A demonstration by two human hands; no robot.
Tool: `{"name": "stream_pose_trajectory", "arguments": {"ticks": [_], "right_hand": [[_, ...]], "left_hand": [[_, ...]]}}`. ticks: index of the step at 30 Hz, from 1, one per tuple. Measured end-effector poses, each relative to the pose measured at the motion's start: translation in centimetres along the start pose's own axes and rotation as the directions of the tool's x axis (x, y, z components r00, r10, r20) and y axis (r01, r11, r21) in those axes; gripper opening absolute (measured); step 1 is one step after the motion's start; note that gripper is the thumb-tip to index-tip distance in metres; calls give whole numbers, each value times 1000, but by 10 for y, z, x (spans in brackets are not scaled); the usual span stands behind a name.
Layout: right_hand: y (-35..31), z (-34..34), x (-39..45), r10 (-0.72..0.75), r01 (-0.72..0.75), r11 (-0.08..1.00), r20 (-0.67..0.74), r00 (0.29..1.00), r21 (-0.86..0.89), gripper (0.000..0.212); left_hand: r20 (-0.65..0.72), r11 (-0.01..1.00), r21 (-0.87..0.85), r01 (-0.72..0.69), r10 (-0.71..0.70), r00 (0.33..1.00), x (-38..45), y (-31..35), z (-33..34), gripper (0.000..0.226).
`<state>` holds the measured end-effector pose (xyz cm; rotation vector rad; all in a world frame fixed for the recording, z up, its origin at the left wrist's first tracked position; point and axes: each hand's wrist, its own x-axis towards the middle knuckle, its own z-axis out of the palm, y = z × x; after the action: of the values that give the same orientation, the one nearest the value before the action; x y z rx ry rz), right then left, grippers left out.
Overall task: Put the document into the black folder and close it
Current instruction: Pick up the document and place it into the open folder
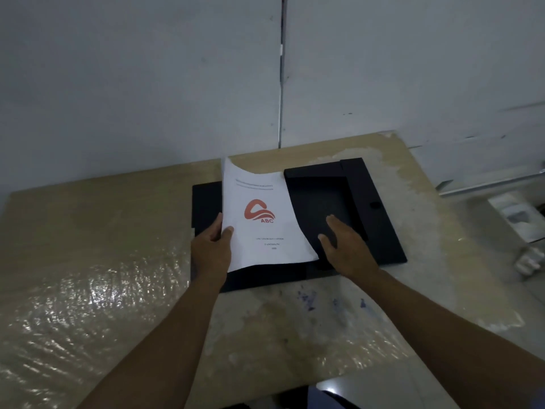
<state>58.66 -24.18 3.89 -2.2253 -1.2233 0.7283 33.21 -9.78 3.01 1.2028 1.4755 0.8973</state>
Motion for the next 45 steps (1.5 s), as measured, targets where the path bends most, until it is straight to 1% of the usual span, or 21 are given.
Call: {"name": "stream_pose_trajectory", "arguments": {"ticks": [2,3,6,8,11,15,18,20,24,27,30,32,35,39,43,45], "right_hand": [[29,-8,-6,-36,37,989,11,999,-146,71],[42,-10,-8,-52,54,973,15,999,-224,79],[73,-14,-17,-50,51,900,12,999,-433,111],[88,-15,-20,-15,19,867,11,1000,-498,127],[100,-16,-22,-1,12,865,21,1000,-502,138],[105,-19,-22,-58,82,845,63,996,-528,136],[109,-20,-21,-74,104,833,78,994,-543,133],[110,-20,-20,-79,109,832,79,994,-544,133],[112,-18,-20,-94,114,832,65,993,-543,130],[114,-18,-20,-89,113,832,70,994,-544,129],[115,-18,-20,-93,111,828,60,994,-550,128],[115,-18,-20,-91,110,828,62,994,-550,129],[115,-17,-20,-87,106,831,61,994,-547,129],[115,-16,-21,-99,109,835,47,994,-539,129],[115,-16,-21,-105,110,838,39,994,-534,129],[115,-16,-22,-113,114,844,35,993,-523,128]], "left_hand": [[-5,999,34,19,-19,1000,1,-9,1,46],[-5,998,56,22,-21,1000,1,-13,1,46],[2,990,143,-2,2,1000,1,-20,-1,46],[2,978,205,-34,34,999,0,-22,-1,46],[-1,955,292,-56,59,998,-2,-26,-2,45],[2,918,389,-79,85,996,-3,-36,-6,46],[-9,877,467,-110,129,992,2,-44,-10,46],[-12,867,488,-102,124,992,6,-48,-9,46],[-8,907,415,-76,87,996,6,-54,-4,48],[-54,936,352,-15,36,998,8,-54,-3,51],[-73,930,368,12,16,997,10,-50,-3,50],[-44,924,382,6,12,999,7,-45,-2,49],[41,901,432,-30,14,999,-2,-37,8,48],[43,924,379,-41,27,999,-15,-25,40,50],[102,929,365,-70,35,994,-31,-22,69,60],[117,930,362,-64,23,993,-36,-20,79,60]]}}
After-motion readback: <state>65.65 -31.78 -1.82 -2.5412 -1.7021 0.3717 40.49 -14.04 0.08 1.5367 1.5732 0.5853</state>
